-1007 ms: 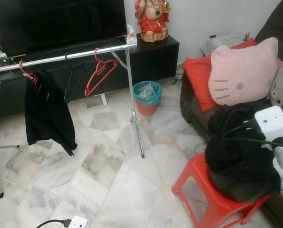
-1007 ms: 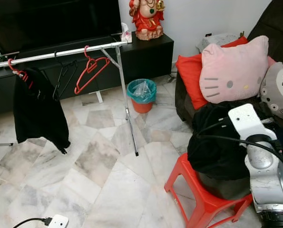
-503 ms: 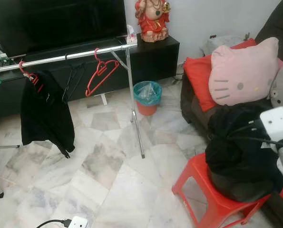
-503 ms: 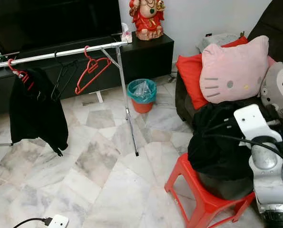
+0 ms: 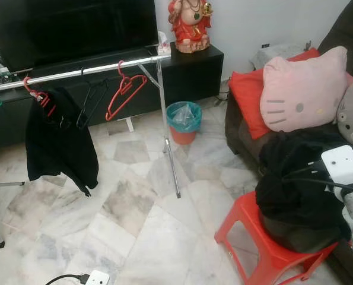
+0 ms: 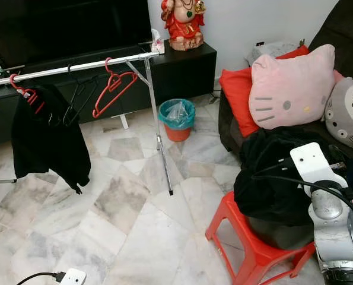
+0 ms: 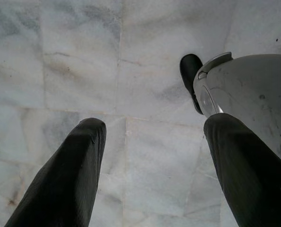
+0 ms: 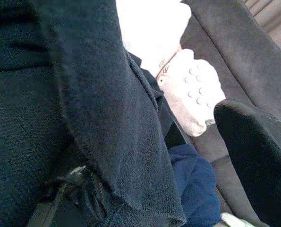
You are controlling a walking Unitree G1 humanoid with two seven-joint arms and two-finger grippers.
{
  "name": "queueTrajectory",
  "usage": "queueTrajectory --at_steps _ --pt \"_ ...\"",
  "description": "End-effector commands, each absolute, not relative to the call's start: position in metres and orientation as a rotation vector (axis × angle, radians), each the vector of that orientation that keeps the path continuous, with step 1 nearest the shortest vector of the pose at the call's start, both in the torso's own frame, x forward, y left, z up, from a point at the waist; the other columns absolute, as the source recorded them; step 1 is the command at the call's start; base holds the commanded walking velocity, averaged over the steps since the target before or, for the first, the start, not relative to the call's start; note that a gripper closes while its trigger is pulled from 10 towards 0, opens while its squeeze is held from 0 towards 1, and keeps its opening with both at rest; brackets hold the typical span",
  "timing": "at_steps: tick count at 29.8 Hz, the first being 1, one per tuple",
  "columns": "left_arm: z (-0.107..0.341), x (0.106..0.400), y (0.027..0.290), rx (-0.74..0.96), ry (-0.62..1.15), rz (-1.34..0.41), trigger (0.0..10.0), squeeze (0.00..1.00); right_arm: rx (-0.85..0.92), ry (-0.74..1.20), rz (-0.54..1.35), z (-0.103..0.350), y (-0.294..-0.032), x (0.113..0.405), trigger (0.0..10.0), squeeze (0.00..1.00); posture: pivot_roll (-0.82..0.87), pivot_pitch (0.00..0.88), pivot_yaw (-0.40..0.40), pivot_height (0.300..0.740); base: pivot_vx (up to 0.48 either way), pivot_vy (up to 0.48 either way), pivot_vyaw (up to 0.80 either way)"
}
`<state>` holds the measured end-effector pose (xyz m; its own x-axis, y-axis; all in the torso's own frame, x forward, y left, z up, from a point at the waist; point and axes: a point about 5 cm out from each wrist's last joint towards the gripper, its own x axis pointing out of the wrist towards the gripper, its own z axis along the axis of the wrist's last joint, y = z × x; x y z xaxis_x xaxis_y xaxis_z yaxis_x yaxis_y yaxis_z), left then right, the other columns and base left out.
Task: Hang hanger
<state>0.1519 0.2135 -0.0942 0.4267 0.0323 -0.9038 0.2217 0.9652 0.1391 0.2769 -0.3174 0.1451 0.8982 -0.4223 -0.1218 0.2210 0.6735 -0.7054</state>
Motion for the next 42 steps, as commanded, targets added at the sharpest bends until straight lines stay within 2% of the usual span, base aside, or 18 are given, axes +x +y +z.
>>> queueTrajectory --at_steps 1,8,18,20,28,42 --pt "-0.094 0.15 0.215 0.276 1.134 -0.139 10.0 0.0 -0.73 0.281 -0.388 0.141 -0.32 0.276 10.0 0.0 -0.09 0.0 0.103 0.74 0.0 0.0 0.0" --pt "-0.094 0.152 0.215 0.277 1.123 -0.136 10.0 0.0 -0.718 0.365 -0.441 0.129 -0.334 0.278 10.0 0.0 -0.09 0.0 0.101 0.74 0.0 0.0 0.0" --pt "-0.092 0.156 0.216 0.287 1.108 -0.132 10.0 0.0 -0.677 0.119 -0.319 0.157 -0.313 0.308 10.0 0.0 -0.08 0.0 0.104 0.74 0.0 0.0 0.0" --pt "-0.092 0.156 0.216 0.289 1.106 -0.133 10.0 0.0 -0.669 0.126 -0.306 0.157 -0.311 0.311 10.0 0.0 -0.09 0.0 0.104 0.74 0.0 0.0 0.0" --pt "-0.092 0.156 0.215 0.284 1.109 -0.138 10.0 0.0 -0.636 0.382 -0.287 0.122 -0.316 0.312 10.0 0.0 -0.08 0.0 0.103 0.74 0.0 0.0 0.0" --pt "-0.092 0.155 0.216 0.283 1.109 -0.137 10.0 0.0 -0.684 0.433 -0.418 0.126 -0.34 0.303 10.0 0.0 -0.08 0.0 0.103 0.74 0.0 0.0 0.0"
